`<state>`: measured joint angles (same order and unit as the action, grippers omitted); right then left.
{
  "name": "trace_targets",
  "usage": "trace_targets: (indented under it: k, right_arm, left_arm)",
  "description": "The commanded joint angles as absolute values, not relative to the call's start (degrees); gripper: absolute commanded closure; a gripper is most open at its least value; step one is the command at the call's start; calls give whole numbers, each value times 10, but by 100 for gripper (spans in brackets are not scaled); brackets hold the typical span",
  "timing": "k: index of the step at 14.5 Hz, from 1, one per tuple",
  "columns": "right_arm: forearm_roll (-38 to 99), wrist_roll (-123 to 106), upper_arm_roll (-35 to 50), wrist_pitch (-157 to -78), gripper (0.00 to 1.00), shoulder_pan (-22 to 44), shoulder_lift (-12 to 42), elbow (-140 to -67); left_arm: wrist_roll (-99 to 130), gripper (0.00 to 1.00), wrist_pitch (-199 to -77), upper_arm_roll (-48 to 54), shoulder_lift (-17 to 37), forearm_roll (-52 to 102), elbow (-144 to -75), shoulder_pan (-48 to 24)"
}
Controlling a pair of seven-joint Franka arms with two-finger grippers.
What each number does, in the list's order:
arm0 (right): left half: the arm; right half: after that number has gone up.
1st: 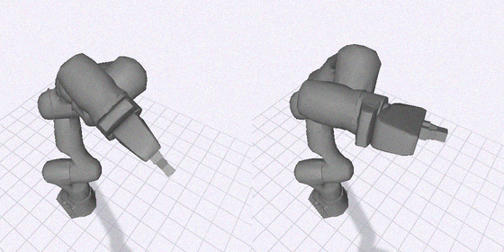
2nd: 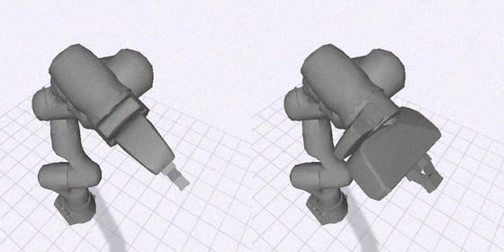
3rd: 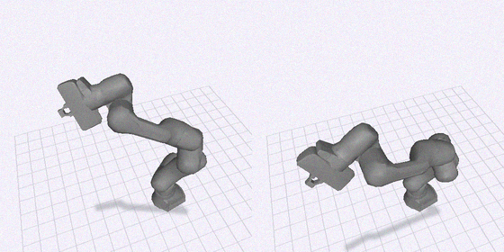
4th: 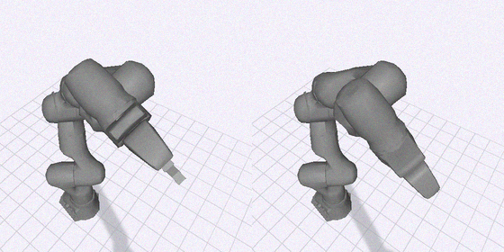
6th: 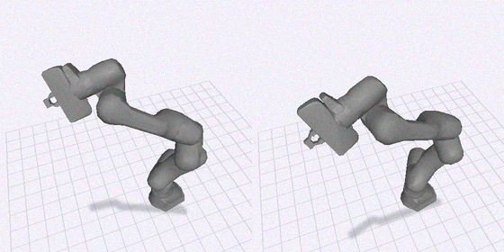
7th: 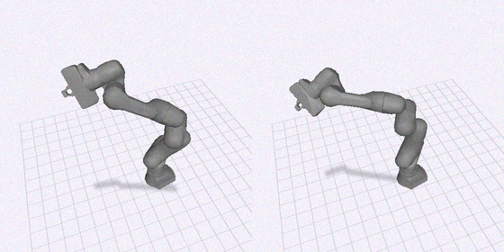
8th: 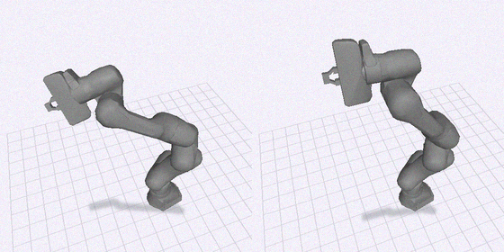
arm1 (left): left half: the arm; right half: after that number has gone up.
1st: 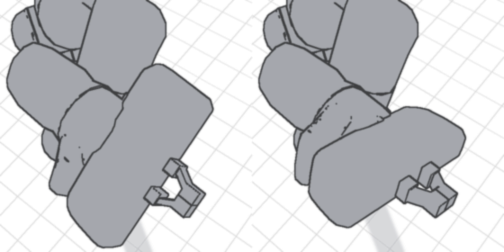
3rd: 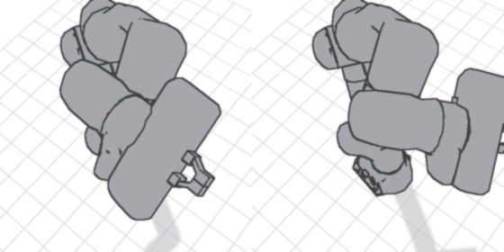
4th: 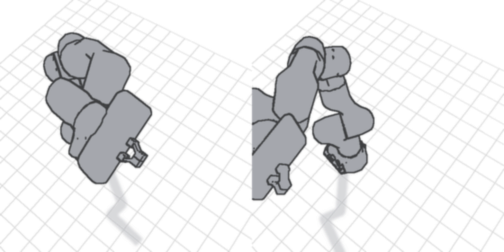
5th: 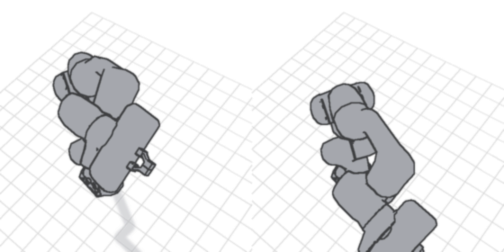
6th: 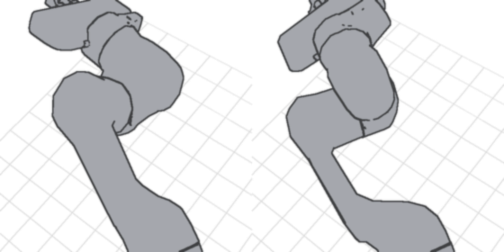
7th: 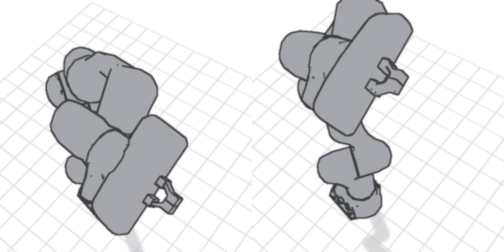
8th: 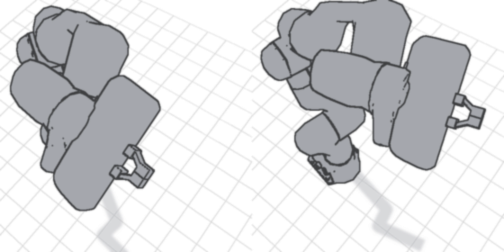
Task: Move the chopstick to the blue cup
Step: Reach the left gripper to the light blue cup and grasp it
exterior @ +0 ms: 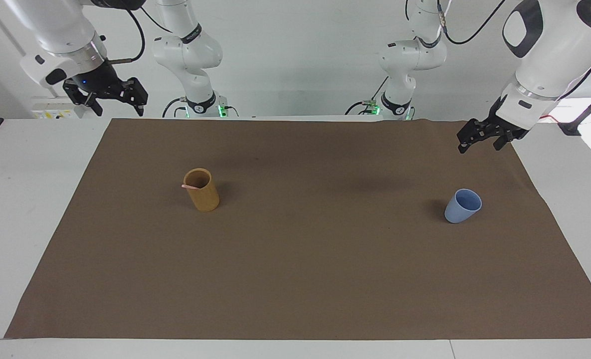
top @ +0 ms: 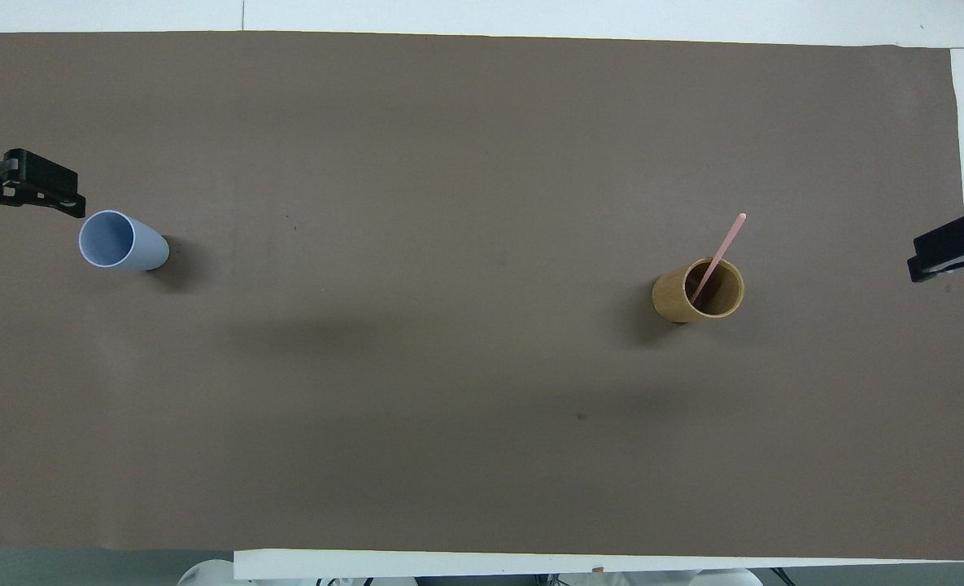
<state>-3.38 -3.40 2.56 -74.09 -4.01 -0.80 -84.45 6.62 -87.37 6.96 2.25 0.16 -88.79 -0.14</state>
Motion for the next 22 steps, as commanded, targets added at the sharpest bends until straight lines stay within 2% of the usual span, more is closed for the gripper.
trace_targets:
  k: [1, 5, 8, 12, 20, 21, 22]
  right_arm:
    - [-37, -42, 27, -750, 1, -44, -16, -857]
    - [-37, -43, 27, -750, 1, -45, -16, -857]
    - [-37, -43, 27, -750, 1, -45, -16, -857]
    - [-37, -43, 26, -750, 1, -45, -16, -857]
    - [-37, -41, 27, -750, 1, -43, -16, -857]
    - [-36, -41, 27, -750, 1, -43, -16, -857]
    - [-37, -41, 27, -750, 1, -43, -16, -857]
  left_arm:
    - [66, 0, -862, 68, 26, -5, -875, -2]
    - [69, 0, -888, 63, 20, -6, -895, 9]
    - [65, 0, -1066, 62, -1, -8, -1039, 63]
    - [66, 0, -1220, 60, 41, -11, -1117, 105]
    - [60, 0, -1265, 60, 50, -10, -1191, 110]
    - [66, 5, -1267, 60, 49, -11, -1197, 109]
    - [79, 41, -1264, 60, 49, -10, -1197, 109]
